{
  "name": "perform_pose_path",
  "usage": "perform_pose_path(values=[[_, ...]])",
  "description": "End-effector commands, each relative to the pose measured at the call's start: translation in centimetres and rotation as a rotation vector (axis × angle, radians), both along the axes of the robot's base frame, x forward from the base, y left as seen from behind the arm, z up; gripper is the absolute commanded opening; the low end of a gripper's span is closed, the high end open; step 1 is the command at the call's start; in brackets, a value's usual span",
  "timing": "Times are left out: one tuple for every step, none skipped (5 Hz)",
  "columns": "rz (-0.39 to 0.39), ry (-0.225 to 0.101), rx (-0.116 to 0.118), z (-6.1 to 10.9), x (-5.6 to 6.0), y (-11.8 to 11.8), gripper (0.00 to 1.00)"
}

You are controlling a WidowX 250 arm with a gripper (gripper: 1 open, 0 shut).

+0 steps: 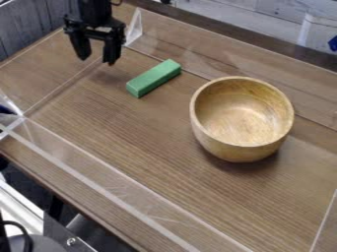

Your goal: Remove the green block from inside the brown bowl and put it on the table

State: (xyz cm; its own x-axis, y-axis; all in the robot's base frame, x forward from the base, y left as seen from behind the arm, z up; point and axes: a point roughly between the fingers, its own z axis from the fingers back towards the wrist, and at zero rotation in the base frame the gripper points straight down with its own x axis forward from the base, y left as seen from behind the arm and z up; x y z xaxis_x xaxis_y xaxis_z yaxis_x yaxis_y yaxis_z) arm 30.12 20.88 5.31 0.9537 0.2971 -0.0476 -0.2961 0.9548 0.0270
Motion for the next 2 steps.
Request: perform_pose_path(values=[[0.004,-0.028,0.036,0.98,0.54,0.28,1.00],[0.014,-0.016,0.038,0.41,0.46,0.30,1.00]])
